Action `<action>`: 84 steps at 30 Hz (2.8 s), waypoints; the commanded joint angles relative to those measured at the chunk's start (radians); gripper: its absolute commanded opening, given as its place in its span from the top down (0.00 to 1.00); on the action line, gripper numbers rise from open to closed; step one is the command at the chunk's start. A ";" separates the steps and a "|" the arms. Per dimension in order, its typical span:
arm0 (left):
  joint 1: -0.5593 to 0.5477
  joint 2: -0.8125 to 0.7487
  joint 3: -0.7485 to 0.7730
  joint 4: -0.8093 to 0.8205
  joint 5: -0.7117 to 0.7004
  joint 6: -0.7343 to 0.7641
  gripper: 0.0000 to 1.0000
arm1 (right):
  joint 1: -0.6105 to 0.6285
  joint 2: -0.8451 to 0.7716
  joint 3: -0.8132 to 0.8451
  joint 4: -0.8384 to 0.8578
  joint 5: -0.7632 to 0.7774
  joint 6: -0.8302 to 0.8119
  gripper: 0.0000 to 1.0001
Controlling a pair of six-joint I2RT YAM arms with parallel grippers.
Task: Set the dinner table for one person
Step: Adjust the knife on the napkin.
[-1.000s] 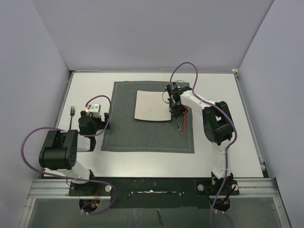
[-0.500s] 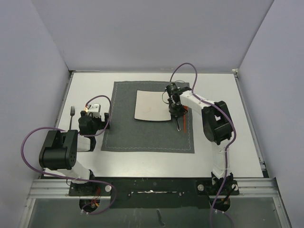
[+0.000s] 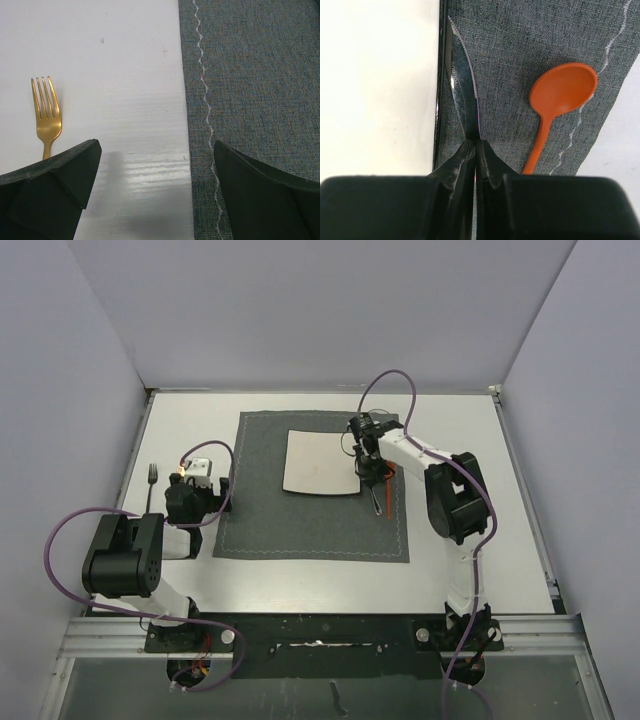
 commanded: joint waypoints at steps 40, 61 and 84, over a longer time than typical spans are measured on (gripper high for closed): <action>0.007 0.015 0.028 0.039 -0.003 -0.012 0.02 | 0.018 -0.117 -0.123 -0.060 0.020 0.000 0.68; 0.006 0.015 0.027 0.039 -0.003 -0.012 0.02 | 0.037 -0.149 -0.125 -0.085 0.000 0.002 0.60; 0.005 0.015 0.028 0.038 -0.003 -0.012 0.02 | 0.037 -0.038 -0.147 -0.028 -0.055 0.006 0.74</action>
